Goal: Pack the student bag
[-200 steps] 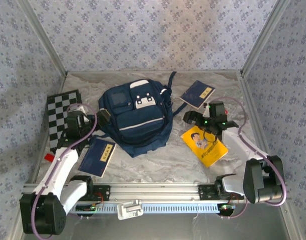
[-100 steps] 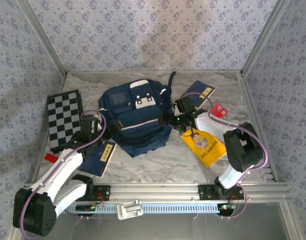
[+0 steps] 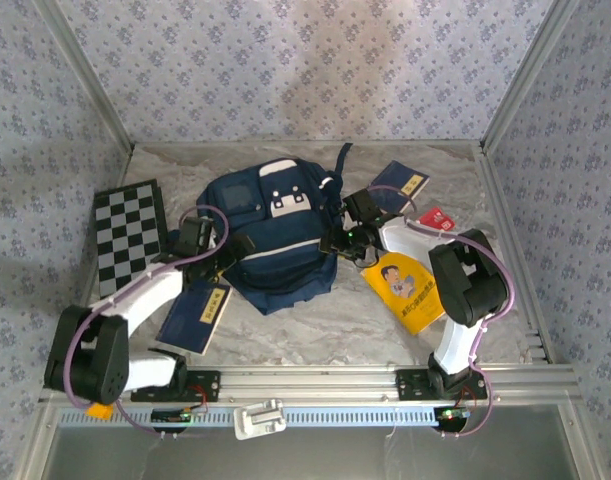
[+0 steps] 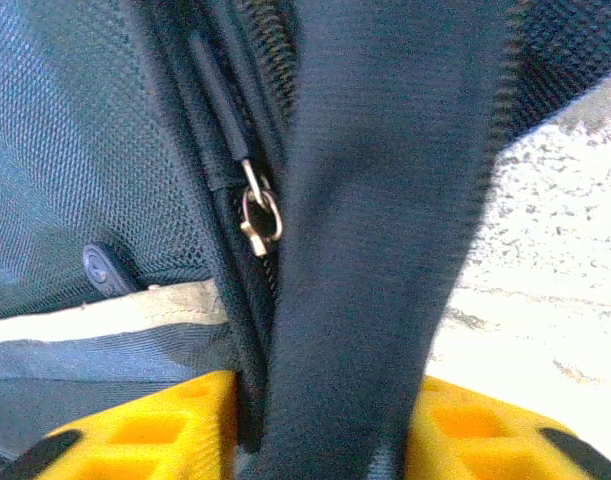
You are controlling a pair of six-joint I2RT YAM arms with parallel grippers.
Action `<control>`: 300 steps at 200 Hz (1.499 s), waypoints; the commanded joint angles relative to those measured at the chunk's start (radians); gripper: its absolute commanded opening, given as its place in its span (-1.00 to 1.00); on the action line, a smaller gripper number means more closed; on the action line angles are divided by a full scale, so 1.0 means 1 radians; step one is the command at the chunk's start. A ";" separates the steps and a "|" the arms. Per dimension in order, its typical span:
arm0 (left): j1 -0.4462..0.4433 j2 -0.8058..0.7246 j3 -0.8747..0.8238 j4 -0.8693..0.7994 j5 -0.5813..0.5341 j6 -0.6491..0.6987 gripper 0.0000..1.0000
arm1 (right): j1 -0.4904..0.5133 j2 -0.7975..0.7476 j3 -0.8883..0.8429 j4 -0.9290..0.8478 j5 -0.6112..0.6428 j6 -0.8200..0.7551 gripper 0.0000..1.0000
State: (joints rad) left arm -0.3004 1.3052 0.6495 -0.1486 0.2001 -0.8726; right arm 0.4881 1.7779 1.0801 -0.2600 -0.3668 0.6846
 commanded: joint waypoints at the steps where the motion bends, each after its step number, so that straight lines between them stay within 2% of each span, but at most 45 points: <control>1: -0.012 0.073 0.061 0.117 0.035 0.025 1.00 | -0.010 -0.054 -0.021 -0.004 -0.018 0.008 -0.43; 11: -0.014 0.117 0.087 0.146 0.039 0.027 1.00 | -0.007 -0.076 -0.030 -0.002 -0.021 0.006 -0.54; 41: -0.021 0.257 0.201 0.199 0.077 0.051 1.00 | 0.020 -0.151 -0.075 -0.017 -0.010 0.014 -0.70; 70: -0.022 0.370 0.320 0.208 0.092 0.097 1.00 | 0.090 -0.170 -0.108 0.035 0.024 0.069 -0.67; 92: -0.002 0.416 0.404 0.105 0.025 0.158 1.00 | 0.147 -0.104 -0.058 0.097 0.029 0.116 -0.61; 111: 0.037 0.436 0.440 0.073 0.036 0.186 1.00 | 0.206 -0.058 0.025 0.082 0.102 0.117 -0.38; 129: 0.061 0.440 0.487 0.000 -0.003 0.235 1.00 | 0.229 -0.047 0.079 0.052 0.137 0.111 -0.22; 158: 0.096 0.377 0.507 -0.109 0.002 0.257 1.00 | 0.219 -0.141 0.046 -0.009 0.191 0.106 0.26; 168: 0.095 0.339 0.494 -0.126 0.009 0.257 1.00 | 0.209 -0.189 0.024 -0.044 0.211 0.092 0.44; 183: 0.092 0.283 0.476 -0.163 0.042 0.241 1.00 | 0.181 -0.243 0.009 -0.116 0.226 0.084 0.59; 202: 0.078 0.198 0.437 -0.229 0.038 0.187 1.00 | 0.097 -0.300 -0.026 -0.126 0.177 0.079 0.68; 215: 0.051 0.116 0.373 -0.213 0.041 0.127 1.00 | 0.029 -0.309 -0.036 -0.130 0.152 0.073 0.71; 229: -0.004 0.032 0.311 -0.199 0.007 0.064 1.00 | -0.039 -0.286 -0.027 -0.130 0.106 0.059 0.72; 264: -0.131 -0.134 0.194 -0.219 -0.088 -0.113 1.00 | -0.124 -0.180 0.039 -0.123 0.062 -0.006 0.70; 300: -0.256 -0.160 0.105 -0.183 -0.133 -0.238 1.00 | -0.194 -0.042 0.095 -0.083 0.016 -0.029 0.57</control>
State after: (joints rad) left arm -0.4969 1.1461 0.8001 -0.3397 0.1230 -0.9806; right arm 0.3332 1.6630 1.1145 -0.3477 -0.2935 0.6987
